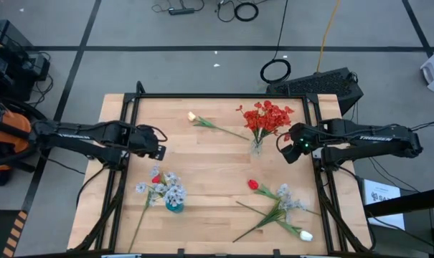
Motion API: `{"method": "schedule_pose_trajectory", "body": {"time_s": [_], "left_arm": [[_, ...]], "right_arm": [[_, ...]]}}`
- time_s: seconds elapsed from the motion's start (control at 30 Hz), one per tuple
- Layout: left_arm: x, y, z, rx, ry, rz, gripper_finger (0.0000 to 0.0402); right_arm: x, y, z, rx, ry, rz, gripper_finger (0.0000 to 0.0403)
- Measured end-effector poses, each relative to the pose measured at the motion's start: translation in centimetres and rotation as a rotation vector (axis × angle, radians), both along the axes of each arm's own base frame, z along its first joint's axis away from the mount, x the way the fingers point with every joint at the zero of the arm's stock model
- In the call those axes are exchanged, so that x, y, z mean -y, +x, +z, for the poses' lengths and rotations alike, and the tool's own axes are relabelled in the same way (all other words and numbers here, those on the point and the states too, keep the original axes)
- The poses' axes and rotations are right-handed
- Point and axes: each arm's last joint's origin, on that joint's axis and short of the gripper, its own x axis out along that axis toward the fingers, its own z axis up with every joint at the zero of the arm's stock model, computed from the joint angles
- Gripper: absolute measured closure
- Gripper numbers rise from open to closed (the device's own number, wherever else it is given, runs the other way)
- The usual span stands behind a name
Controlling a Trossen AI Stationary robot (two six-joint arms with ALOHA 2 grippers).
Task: Sort flowers into vase by color
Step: Put the white flowers into the blue vase
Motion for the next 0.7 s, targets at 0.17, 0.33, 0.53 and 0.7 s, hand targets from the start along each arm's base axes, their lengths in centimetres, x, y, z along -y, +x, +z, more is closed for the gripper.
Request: {"method": "schedule_pose_trajectory", "body": {"time_s": [0.17,0.33,0.53,0.7], "left_arm": [[-0.03,0.04,-0.05,-0.006,0.012,0.003,0.0261],[-0.14,-0.10,-0.09,-0.021,0.044,0.010,0.0261],[-0.17,-0.08,-0.08,-0.018,0.053,0.019,0.0261],[-0.18,-0.05,-0.06,-0.014,0.054,0.020,0.0261]], "right_arm": [[-0.19,0.29,0.13,0.039,0.071,0.024,0.0218],[-0.67,0.27,0.13,0.037,0.122,0.081,0.0218],[-0.63,0.10,0.03,0.010,0.052,0.070,0.0218],[-0.60,-0.56,-0.24,-0.065,0.040,0.046,0.0218]]}}
